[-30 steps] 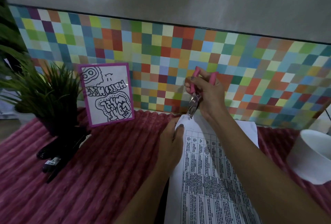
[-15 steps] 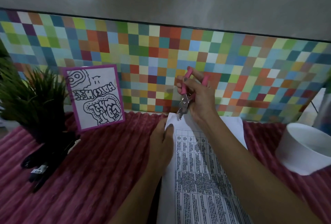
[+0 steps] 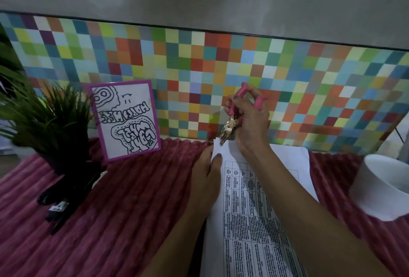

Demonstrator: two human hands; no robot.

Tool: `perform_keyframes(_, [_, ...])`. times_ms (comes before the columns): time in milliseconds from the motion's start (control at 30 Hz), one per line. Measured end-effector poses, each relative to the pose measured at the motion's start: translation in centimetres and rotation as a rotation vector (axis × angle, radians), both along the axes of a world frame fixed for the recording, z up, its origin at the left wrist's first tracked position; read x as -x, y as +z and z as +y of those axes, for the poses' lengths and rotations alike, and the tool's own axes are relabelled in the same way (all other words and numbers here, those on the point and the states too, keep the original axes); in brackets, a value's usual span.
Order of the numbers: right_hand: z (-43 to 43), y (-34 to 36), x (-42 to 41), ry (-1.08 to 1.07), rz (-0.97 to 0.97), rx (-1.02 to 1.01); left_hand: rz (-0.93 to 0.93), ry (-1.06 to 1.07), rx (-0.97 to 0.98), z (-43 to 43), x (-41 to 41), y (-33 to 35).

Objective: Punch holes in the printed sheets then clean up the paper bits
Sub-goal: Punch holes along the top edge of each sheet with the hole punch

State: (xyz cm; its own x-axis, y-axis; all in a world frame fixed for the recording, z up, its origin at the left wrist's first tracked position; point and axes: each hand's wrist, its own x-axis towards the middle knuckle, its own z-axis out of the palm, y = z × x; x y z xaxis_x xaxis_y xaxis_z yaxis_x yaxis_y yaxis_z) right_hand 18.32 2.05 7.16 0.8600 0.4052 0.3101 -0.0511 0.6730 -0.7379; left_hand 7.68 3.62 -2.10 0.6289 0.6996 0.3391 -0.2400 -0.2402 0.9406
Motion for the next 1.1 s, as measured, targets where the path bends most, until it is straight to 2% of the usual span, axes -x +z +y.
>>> perform_keyframes(400, [0.3, 1.2, -0.6, 0.099, -0.12, 0.217, -0.012, -0.001, -0.039, -0.1, 0.2, 0.3])
perform_keyframes(600, [0.2, 1.7, -0.1, 0.185, -0.054, 0.282, 0.03, 0.012, -0.04, 0.0, -0.1, -0.3])
perform_keyframes(1100, [1.7, 0.7, -1.2, 0.087, -0.04, 0.293, 0.05, -0.019, 0.049, 0.1, -0.1, -0.3])
